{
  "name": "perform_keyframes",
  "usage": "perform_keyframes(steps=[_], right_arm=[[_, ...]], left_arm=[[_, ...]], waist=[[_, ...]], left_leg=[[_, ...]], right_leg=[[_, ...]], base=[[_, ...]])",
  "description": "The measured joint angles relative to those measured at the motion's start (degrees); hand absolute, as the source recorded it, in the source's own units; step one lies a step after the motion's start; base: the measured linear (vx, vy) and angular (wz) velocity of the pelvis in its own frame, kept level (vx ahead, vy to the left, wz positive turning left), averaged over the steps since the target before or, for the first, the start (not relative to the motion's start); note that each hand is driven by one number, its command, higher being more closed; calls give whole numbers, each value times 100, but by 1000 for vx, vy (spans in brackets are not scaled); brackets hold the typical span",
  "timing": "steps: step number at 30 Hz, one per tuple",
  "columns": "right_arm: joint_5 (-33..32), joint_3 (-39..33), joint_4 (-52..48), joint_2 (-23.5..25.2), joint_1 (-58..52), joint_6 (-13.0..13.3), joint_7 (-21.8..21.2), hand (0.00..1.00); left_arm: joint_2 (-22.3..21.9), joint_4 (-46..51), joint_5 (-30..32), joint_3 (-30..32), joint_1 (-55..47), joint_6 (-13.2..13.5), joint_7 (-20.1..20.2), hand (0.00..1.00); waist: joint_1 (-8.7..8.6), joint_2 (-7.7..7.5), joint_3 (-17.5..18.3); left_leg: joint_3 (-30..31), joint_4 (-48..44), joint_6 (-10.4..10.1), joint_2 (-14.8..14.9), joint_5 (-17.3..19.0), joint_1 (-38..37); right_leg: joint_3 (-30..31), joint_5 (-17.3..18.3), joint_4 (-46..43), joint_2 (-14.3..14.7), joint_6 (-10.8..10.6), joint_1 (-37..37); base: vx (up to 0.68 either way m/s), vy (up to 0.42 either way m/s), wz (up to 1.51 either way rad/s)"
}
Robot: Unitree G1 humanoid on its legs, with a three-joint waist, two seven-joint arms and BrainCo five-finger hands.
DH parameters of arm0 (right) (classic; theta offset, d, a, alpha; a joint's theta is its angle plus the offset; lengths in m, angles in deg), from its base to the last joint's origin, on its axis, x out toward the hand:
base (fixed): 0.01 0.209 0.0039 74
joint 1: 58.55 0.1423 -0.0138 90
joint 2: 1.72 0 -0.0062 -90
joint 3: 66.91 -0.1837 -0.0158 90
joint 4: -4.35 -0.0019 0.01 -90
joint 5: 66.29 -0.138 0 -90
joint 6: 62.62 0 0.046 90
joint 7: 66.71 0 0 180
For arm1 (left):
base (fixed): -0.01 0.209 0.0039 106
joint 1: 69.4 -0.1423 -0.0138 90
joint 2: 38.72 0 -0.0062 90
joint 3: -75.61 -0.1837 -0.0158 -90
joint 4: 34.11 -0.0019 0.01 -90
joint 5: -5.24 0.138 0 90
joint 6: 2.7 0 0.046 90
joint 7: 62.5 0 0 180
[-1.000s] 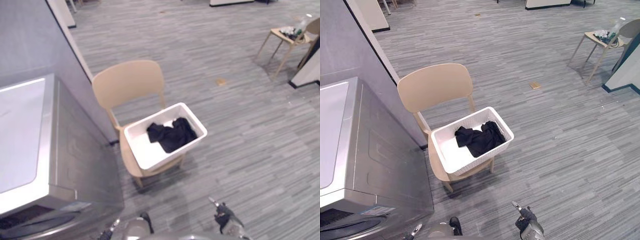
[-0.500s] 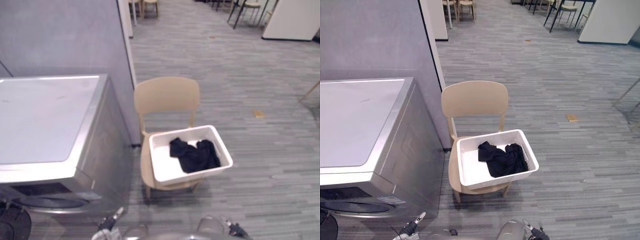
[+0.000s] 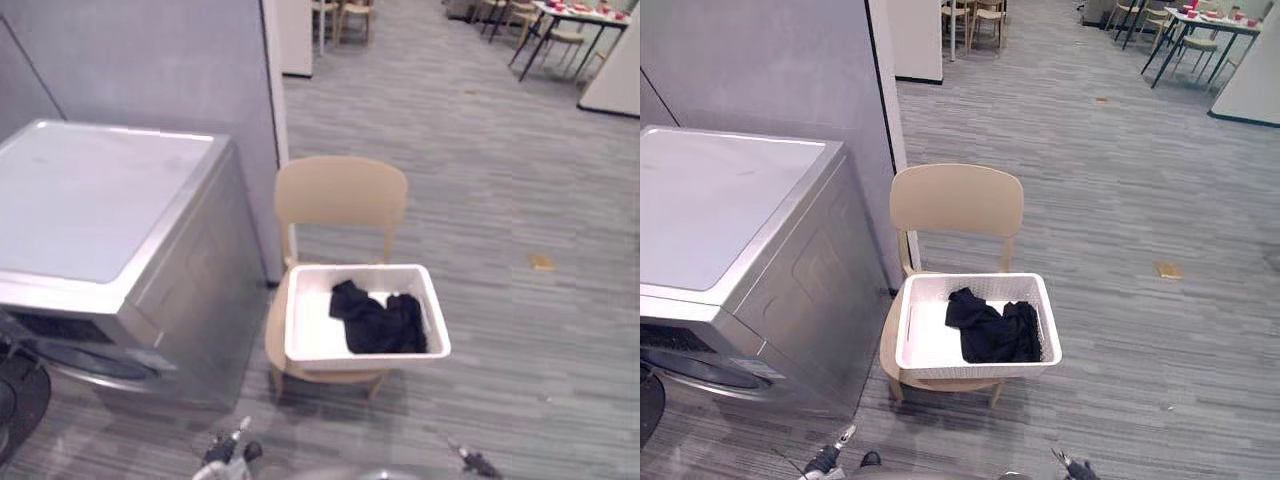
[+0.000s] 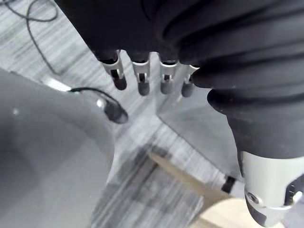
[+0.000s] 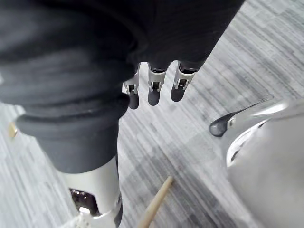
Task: Pick up the laundry basket with both hands and put the clothes into the washing machine.
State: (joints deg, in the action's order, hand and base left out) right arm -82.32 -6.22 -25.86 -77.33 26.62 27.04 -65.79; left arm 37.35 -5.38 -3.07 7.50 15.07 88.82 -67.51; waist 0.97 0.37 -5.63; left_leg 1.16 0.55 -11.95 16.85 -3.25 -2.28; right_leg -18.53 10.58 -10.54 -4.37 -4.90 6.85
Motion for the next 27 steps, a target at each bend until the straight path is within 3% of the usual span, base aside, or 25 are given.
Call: perform_keyframes(steps=[3, 5, 7, 10, 14, 17, 19, 22, 24, 27], right_arm=[[-37, 432, -618, 6, 95, 2, 12, 0], [-37, 509, -1451, -8, 41, 14, 48, 0], [-13, 473, -2691, -169, -78, 132, 166, 0], [100, 155, -3767, -428, -117, 271, 285, 0], [528, 74, -4580, -961, 78, 405, 288, 0], [695, 294, -4555, -1511, 362, 427, 212, 0], [969, 918, -4442, -2202, 810, 424, 93, 0], [1292, 1850, -4080, -2969, 1793, 448, -130, 0], [1383, 2383, -3738, -3266, 2406, 443, -284, 0], [1391, 2944, -3602, -3532, 2899, 444, -465, 0]], left_arm=[[114, -5, 1, -174, -28, 0, -3, 0], [74, 2, 6, -220, 14, 2, -11, 0], [8, 36, 18, -395, 50, 28, -33, 0], [-115, 62, 81, -559, -14, 35, -58, 0], [38, 127, 576, -895, -187, 56, -118, 0], [186, 128, 851, -1124, -189, 58, -108, 0], [328, 130, 908, -1361, -176, 89, -76, 0], [400, 258, 902, -1703, 43, 143, -5, 0], [391, 350, 900, -1901, 278, 200, 0, 0], [393, 454, 895, -1977, 388, 223, -4, 0]], waist=[[3, -61, 37], [-36, -13, 9], [-40, 112, -47], [-105, 327, -39], [-178, 365, -3], [-167, 306, -8], [-159, 238, -46], [-124, 275, -247], [35, 286, -481], [120, 294, -620]], left_leg=[[0, -167, 4, -73, -2, 117], [-25, -471, 46, -154, -22, 372], [-307, -637, 272, -273, -183, 552], [-824, -138, 448, -282, -260, 400], [-1081, 533, 417, -390, -698, 366], [-1152, 534, 429, -525, -717, 471], [-1219, 533, 496, -652, -775, 604], [-1246, 499, 603, -723, -860, 914], [-1228, 497, 665, -731, -919, 1134], [-1159, 493, 705, -741, -990, 1427]], right_leg=[[-59, -117, 213, -17, 2, 107], [-172, -134, 199, -88, -10, 120], [-335, -142, 163, -212, -21, 96], [-547, -147, 177, -333, -40, 77], [-579, -236, 233, -419, -195, -138], [-493, -365, 302, -503, -242, -231], [-464, -506, 388, -612, -307, -375], [-408, -689, 472, -664, -320, -647], [-401, -766, 482, -667, -309, -849], [-459, -814, 462, -668, -293, -1094]], base=[[29, 29, 16], [-42, 35, 30], [-108, 43, 40], [-121, 72, 35], [-51, 43, 8], [19, 80, -11], [27, 81, -14], [-5, 73, -9], [-74, 51, 4], [-34, 12, 9]])
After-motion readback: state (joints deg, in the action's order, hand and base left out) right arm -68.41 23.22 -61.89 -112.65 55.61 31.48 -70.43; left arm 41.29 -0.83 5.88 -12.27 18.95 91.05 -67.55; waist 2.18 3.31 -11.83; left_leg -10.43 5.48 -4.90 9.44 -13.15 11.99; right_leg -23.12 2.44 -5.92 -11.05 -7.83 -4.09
